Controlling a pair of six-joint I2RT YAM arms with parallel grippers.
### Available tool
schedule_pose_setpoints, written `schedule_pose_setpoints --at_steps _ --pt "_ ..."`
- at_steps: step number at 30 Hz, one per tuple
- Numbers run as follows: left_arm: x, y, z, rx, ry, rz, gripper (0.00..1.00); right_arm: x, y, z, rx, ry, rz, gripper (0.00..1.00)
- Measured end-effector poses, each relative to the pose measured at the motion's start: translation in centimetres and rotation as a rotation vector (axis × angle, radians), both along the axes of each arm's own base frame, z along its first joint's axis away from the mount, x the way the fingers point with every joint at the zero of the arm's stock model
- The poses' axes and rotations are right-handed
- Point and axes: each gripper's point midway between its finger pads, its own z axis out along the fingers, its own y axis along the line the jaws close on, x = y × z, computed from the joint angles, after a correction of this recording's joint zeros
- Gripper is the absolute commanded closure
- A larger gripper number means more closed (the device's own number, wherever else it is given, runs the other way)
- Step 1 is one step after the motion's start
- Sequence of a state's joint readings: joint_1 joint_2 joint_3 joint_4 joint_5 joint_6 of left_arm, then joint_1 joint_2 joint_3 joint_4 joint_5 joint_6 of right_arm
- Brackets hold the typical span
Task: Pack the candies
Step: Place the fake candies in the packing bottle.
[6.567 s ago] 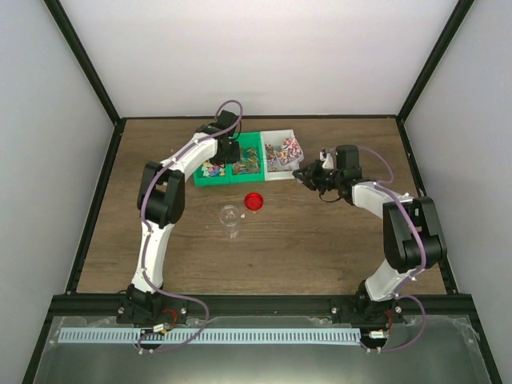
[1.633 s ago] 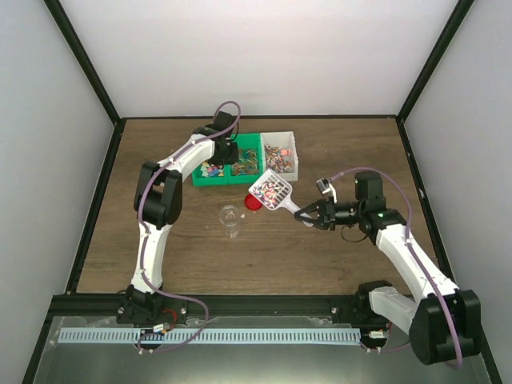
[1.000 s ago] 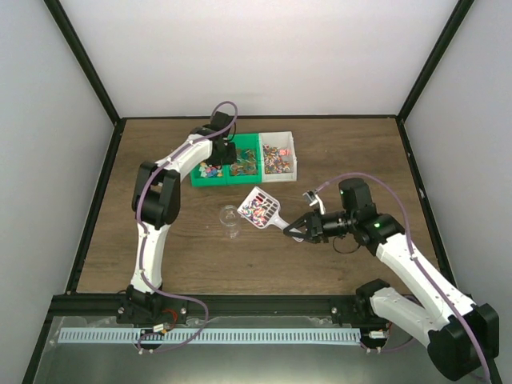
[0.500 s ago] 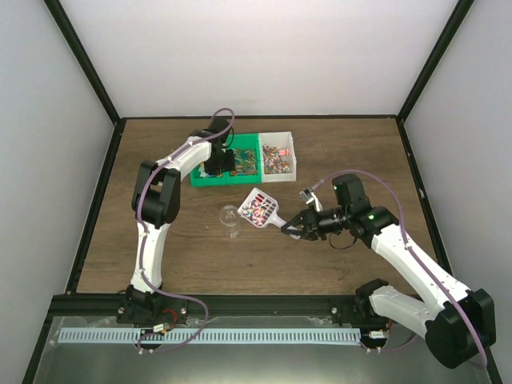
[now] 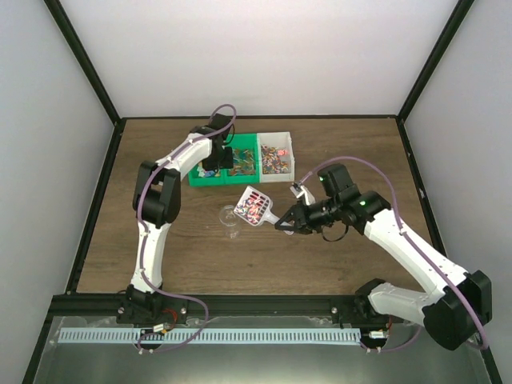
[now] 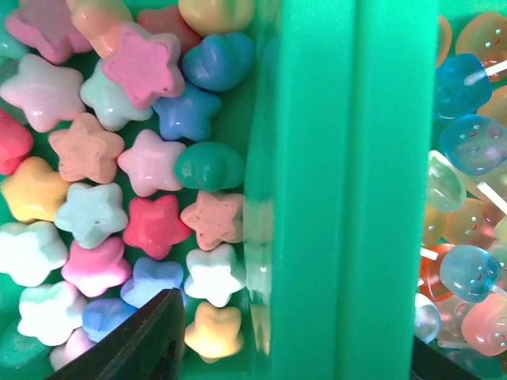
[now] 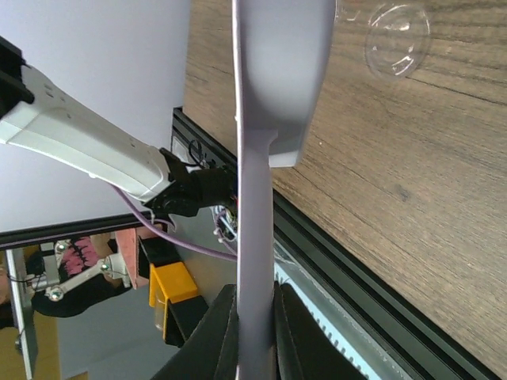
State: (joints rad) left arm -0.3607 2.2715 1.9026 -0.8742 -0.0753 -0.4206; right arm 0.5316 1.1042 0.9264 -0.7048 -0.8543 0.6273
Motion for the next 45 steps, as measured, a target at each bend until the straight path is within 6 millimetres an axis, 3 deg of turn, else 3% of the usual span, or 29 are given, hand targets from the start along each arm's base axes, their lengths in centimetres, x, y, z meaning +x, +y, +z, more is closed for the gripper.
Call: schedule_pose_setpoints --at_steps 8,36,45 --pt "0.1 0.5 0.2 0.030 -0.005 -0.004 0.41 0.3 0.6 0.1 -0.071 -0.018 0.011 0.99" --pt "0.2 0.6 -0.1 0.041 0.004 -0.007 0.41 1.6 2.0 -0.2 -0.337 -0.077 0.081 0.99" --pt "0.2 0.6 -0.1 0.041 0.004 -0.010 0.41 1.8 2.3 0.7 -0.371 -0.100 0.081 0.99"
